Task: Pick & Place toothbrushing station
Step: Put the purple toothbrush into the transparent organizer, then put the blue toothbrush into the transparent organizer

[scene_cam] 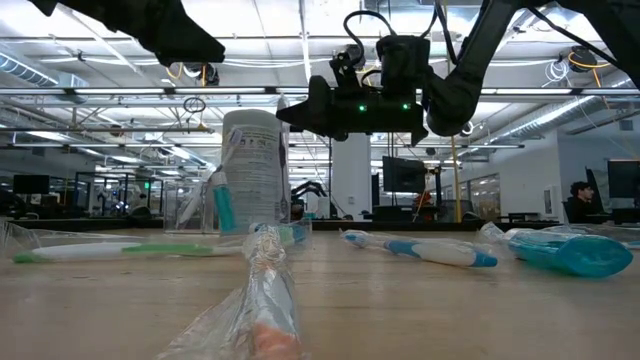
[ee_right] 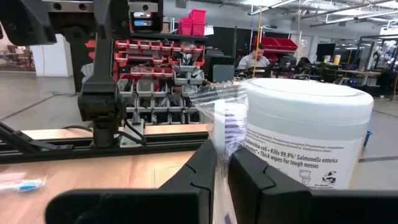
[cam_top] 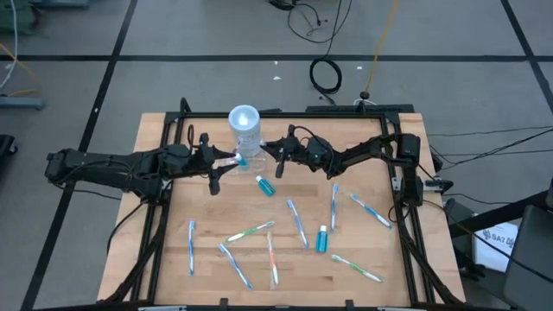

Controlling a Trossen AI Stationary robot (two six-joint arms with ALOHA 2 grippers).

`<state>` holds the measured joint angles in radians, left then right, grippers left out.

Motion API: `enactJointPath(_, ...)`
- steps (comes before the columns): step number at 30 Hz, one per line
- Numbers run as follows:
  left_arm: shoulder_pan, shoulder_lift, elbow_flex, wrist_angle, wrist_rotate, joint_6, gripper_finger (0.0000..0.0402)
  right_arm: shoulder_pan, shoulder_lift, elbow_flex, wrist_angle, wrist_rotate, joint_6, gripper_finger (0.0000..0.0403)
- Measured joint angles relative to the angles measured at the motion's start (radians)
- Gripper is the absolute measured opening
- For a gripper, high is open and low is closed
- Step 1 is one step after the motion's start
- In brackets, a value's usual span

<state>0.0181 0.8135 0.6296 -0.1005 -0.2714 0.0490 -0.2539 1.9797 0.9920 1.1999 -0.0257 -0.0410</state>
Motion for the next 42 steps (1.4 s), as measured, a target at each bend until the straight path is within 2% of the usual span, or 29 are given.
enactJointPath(11,0.0,0.0,0.0,0.0,0.0,-0.002,0.0147,0.0,0.0,0.0,-0.03,-0.001,0.003,0.0028)
enactJointPath(26,0.0,0.0,0.0,0.006,0.0,-0.002,0.0147,-0.005,-0.018,-0.001,-0.13,-0.003,-0.015,0.0164)
enactJointPath(32,0.0,0.0,0.0,-0.044,0.003,-0.111,0.0147,-0.026,-0.128,-0.002,-0.333,-0.001,-0.057,0.0199)
enactJointPath(37,0.0,0.0,0.0,-0.182,0.076,-0.203,0.0147,-0.031,-0.278,-0.002,-0.55,0.0,-0.089,0.0213)
enactJointPath(42,-0.001,0.0,0.0,-0.287,0.133,-0.386,0.0147,-0.031,-0.42,-0.002,-0.732,0.002,-0.143,0.0215)
